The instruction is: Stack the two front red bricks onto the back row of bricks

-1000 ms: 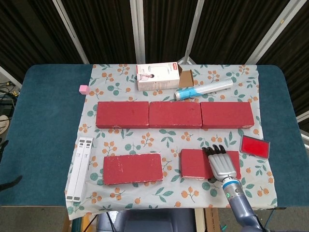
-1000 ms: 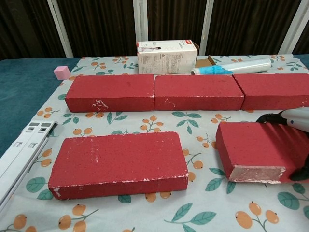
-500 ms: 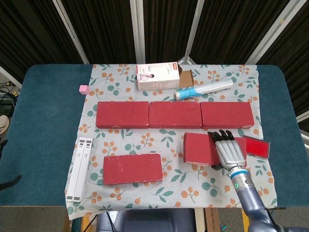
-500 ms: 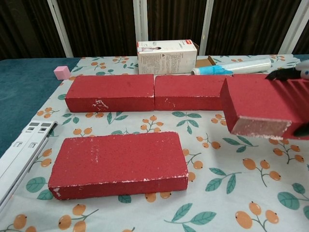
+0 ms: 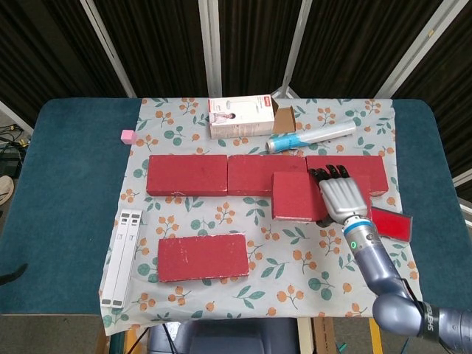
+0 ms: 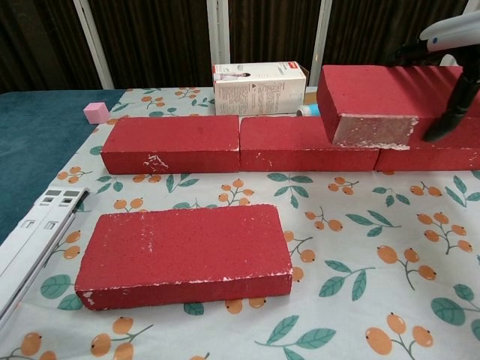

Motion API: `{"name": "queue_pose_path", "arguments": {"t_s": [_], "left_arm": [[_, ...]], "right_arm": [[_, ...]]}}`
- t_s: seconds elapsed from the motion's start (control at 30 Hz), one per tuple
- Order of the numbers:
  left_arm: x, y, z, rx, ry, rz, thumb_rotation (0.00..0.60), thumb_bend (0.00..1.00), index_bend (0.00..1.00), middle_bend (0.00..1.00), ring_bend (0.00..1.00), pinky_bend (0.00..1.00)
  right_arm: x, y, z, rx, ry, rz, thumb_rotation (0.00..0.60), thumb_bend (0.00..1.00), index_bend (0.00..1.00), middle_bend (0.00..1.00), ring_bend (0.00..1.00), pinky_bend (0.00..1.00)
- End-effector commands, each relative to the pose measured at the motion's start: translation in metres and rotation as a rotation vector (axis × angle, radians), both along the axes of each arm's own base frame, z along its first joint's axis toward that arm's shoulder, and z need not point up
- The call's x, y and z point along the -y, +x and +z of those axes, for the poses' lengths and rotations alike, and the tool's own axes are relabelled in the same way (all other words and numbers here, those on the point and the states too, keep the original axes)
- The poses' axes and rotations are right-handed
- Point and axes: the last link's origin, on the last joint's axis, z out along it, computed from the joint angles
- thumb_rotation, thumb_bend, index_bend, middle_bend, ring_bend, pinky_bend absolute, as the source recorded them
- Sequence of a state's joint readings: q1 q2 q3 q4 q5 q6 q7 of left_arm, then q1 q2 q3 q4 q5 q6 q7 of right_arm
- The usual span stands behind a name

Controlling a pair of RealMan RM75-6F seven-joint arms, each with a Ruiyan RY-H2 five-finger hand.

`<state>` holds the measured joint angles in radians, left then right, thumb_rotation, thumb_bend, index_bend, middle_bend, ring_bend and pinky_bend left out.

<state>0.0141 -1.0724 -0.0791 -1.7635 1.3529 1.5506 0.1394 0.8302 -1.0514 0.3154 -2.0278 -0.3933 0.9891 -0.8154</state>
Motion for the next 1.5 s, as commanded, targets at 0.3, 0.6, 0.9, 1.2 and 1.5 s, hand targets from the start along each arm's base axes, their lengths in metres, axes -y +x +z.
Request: {"name": "queue_pose_path", "arguments": {"t_s": [0.3,0.6,0.9,1.2,1.5], "left_arm": [[-0.005,-0.003,-0.005,-0.041,0.016,0.047,0.600,0.00,0.06,0.00,0.00,0.13],[-0.006,-0.002,-0.008,-0.061,0.016,0.061,0.600,0.00,0.06,0.00,0.00,0.13],[-0.006,0.000,-0.012,-0.064,0.009,0.063,0.600,0.00,0.06,0.00,0.00,0.13],[-0.008,0.000,-0.016,-0.073,0.001,0.066,0.600,0.00,0.06,0.00,0.00,0.13],[-0.008,0.001,-0.017,-0.077,0.004,0.067,0.600,0.00,0.06,0.00,0.00,0.13]], "right_arm": [[0.079,0.025,-0.031,-0.026,0.075,-0.042,0.600,0.15,0.19,0.18,0.00,0.00],[0.110,0.016,-0.042,-0.029,0.075,-0.087,0.600,0.15,0.19,0.18,0.00,0.00],[0.121,0.003,-0.053,-0.023,0.105,-0.102,0.600,0.15,0.19,0.18,0.00,0.00],[0.129,0.000,-0.053,-0.025,0.105,-0.081,0.600,0.15,0.19,0.18,0.00,0.00],[0.132,-0.006,-0.059,-0.034,0.118,-0.081,0.600,0.15,0.19,0.18,0.00,0.00]]}}
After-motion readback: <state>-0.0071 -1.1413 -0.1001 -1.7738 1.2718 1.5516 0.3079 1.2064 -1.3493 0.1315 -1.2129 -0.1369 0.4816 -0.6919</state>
